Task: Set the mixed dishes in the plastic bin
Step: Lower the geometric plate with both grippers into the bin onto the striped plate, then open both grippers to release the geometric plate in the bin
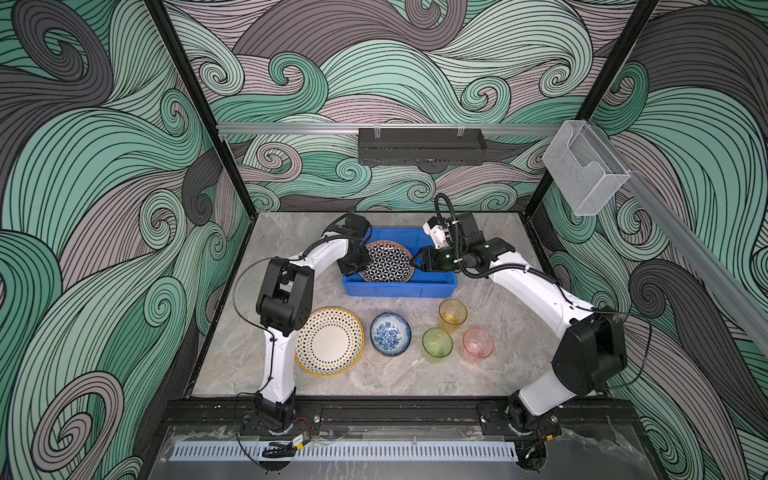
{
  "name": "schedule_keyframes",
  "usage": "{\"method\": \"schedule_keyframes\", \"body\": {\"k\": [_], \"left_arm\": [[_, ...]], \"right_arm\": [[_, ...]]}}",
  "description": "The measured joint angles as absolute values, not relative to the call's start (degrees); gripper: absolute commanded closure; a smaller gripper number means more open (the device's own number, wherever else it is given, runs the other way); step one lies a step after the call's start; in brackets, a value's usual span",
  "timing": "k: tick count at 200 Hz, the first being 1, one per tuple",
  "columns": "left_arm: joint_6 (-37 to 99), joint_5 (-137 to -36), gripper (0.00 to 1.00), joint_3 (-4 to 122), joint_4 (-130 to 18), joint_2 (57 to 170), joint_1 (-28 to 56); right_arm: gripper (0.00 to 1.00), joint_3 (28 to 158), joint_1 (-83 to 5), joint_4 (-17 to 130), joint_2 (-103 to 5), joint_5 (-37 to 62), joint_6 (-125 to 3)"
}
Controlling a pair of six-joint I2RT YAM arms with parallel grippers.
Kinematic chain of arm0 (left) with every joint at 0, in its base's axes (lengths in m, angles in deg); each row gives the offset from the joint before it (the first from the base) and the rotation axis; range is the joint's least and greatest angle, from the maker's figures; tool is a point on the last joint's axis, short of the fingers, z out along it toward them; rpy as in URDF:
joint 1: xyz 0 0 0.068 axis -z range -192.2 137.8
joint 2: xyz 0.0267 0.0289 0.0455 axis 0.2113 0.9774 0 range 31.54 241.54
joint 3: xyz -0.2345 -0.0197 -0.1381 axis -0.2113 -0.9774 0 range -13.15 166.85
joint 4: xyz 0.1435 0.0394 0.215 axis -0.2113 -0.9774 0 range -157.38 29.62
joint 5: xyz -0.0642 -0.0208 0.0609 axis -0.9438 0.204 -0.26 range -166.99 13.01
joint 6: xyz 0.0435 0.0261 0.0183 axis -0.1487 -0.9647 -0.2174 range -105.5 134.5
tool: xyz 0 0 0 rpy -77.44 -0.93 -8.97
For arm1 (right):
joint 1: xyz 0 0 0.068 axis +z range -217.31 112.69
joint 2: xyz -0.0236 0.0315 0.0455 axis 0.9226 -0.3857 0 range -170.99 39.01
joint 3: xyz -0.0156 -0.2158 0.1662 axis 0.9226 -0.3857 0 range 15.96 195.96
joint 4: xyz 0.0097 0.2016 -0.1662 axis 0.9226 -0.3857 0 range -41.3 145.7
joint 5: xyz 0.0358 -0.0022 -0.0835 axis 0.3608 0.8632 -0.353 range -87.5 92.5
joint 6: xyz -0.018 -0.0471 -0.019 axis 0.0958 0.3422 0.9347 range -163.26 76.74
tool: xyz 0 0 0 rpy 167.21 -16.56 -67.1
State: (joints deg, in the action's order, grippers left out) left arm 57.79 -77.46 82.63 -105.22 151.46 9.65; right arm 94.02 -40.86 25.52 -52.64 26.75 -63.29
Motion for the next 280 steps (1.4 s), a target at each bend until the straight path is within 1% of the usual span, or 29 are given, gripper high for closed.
{"method": "schedule_keyframes", "body": {"k": [222,280], "left_arm": [[57.4,-80.1,0.82,83.1,-105.8,151.3,9.6],[56.9,-80.7,0.82,83.1,-105.9,147.2,9.4]], "right_arm": [[0.52,94.5,-39.5,24.1,-54.5,26.9,-62.0],[0.51,95.1,-38.9,23.3,-54.6,26.9,-61.7]]}}
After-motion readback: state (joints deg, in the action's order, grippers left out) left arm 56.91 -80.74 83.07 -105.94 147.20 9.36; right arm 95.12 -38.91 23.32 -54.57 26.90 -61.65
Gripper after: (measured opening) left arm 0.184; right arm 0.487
